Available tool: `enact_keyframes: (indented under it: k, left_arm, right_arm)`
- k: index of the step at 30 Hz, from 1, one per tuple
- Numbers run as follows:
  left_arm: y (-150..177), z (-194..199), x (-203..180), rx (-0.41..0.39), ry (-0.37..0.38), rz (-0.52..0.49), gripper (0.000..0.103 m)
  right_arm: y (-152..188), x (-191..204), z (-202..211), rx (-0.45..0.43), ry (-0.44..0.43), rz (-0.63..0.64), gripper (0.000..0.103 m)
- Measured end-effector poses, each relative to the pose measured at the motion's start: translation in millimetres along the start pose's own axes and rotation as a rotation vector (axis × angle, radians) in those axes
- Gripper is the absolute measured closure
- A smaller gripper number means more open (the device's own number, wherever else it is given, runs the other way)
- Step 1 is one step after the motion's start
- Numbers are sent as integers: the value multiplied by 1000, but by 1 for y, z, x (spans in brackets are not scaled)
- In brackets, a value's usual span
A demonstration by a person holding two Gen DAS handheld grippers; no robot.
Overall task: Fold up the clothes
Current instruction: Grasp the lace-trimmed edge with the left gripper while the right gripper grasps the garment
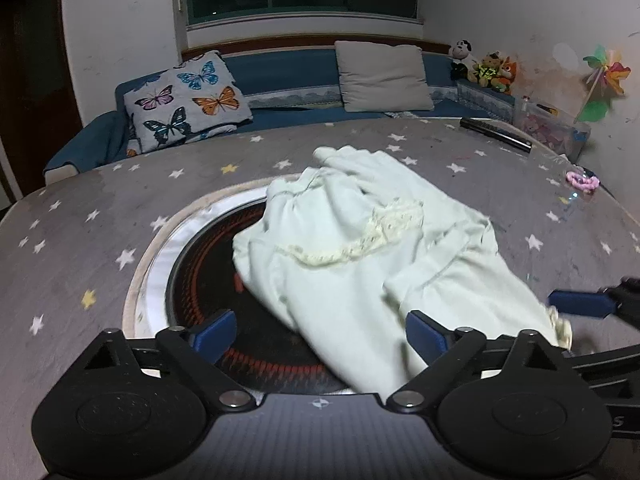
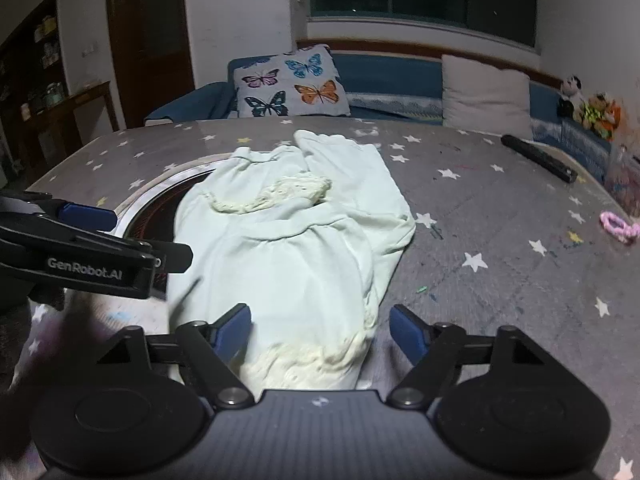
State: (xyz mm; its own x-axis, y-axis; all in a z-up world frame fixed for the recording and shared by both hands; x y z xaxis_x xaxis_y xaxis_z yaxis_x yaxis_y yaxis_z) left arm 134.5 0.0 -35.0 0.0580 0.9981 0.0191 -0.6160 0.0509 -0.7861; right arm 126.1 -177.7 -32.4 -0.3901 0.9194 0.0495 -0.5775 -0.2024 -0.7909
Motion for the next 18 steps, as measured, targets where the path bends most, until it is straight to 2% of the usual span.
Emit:
enact_keyframes:
  k: [5, 14, 16, 18]
  left_arm:
    - [-25, -23, -9, 7, 24, -10, 13]
    - [-53, -75, -36, 62, 71, -25, 13]
    - [-52, -86, -40, 86, 70, -39, 18]
    - [-49, -96, -43, 113, 76, -46, 37]
  right_arm:
    - [-6, -11, -18, 19, -14, -47, 47]
    - [-13, -15, -36, 27, -49, -59, 58]
    - [-13, -15, -38, 28, -55, -57, 61]
    - [-14, -15, -41, 30, -62, -55, 63]
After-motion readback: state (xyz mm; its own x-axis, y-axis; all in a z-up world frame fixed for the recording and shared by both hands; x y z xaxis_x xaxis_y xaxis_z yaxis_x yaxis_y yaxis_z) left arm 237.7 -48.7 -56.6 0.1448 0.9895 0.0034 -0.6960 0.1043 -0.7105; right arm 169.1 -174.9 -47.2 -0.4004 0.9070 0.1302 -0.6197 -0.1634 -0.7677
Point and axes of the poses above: each gripper's, at about its wrist camera, not at the fingertips, and z roughly against the way its jaws point, x to its left, y to its underside, the point moved 7 cm from there along -z, roughly the way its jaws point, and after that the axes turned 4 degrees about -x, right-handed, at the moved point
